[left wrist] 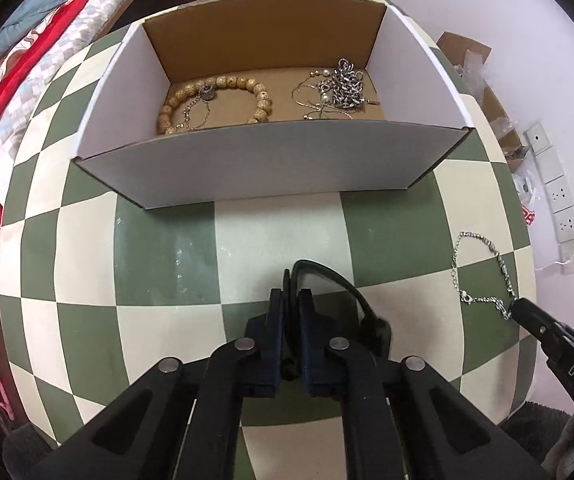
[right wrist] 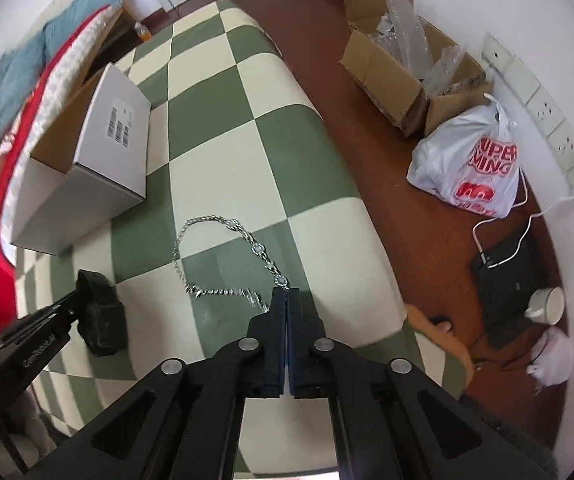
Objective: Organize jewelry
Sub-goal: 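Grasp the black watch band with the left tool while the right reaches toward the rhinestone necklace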
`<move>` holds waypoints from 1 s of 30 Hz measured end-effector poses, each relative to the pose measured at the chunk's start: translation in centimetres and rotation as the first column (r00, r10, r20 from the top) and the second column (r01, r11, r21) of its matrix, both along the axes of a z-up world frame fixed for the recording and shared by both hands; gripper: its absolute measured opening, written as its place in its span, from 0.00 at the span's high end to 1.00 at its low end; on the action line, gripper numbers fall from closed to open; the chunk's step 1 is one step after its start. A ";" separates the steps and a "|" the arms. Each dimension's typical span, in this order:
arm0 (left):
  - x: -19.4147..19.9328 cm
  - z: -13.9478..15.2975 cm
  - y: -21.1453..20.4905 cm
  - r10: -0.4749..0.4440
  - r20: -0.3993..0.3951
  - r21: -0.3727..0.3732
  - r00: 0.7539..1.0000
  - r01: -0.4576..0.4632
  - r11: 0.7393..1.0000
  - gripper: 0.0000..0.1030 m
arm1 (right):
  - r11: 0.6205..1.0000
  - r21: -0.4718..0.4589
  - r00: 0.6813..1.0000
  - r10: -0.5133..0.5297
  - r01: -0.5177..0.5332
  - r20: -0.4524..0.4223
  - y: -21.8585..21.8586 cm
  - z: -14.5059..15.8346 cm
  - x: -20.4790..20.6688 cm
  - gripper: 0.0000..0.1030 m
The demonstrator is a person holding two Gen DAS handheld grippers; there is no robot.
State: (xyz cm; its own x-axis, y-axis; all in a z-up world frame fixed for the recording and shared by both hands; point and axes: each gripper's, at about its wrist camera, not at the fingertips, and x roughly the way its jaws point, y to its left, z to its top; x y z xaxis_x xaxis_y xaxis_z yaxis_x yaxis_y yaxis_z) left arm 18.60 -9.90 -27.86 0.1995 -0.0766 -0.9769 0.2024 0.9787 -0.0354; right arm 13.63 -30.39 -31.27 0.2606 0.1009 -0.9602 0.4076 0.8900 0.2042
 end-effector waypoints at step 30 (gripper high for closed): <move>-1.2 3.5 5.4 0.052 0.078 0.031 0.996 -0.055 0.998 0.97 | 0.945 -0.196 0.964 0.245 -0.262 -0.105 5.2 0.5 2.8 0.90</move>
